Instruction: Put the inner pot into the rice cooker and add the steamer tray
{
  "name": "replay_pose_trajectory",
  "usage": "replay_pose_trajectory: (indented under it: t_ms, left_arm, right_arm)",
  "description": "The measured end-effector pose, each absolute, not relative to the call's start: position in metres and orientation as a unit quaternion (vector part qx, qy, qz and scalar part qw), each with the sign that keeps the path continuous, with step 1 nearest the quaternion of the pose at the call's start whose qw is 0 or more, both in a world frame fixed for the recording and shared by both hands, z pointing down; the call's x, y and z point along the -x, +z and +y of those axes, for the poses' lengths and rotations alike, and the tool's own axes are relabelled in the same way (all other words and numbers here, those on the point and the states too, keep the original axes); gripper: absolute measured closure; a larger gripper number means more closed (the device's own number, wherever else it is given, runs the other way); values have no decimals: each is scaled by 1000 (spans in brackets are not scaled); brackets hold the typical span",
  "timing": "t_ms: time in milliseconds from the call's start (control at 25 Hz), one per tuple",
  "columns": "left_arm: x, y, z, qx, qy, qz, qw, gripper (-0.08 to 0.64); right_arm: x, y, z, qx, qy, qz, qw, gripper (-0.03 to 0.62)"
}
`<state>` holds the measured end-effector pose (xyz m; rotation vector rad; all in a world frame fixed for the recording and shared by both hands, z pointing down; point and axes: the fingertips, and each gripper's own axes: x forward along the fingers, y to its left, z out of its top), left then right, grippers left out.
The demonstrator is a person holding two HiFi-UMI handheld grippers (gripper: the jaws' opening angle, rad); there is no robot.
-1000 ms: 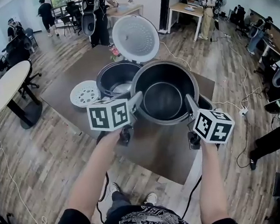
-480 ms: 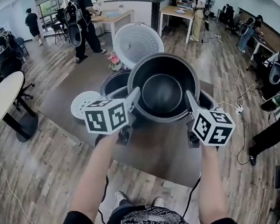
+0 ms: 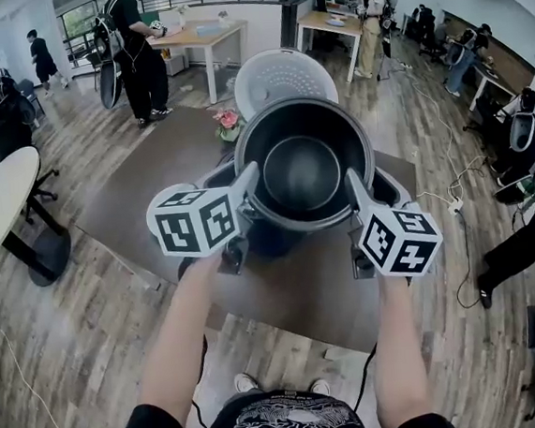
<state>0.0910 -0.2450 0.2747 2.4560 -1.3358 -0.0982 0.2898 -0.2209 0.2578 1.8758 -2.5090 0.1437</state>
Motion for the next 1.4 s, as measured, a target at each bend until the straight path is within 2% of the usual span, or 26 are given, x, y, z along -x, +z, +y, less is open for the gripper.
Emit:
replay_pose_trajectory:
  t_ms: [280, 600, 1400]
  left_arm:
    - [-45, 282, -259, -869, -28, -463, 173, 448]
    - [-23, 288, -278, -875, -24, -448, 181, 448]
    - [-33, 325, -326, -864, 13, -457, 210, 448]
  right_arm:
    - [-243, 266, -233, -604, 49, -796, 5, 440]
    - [-220, 272, -247, -617, 59, -785, 11, 440]
    - [-230, 314, -296, -604, 119, -788, 24, 437]
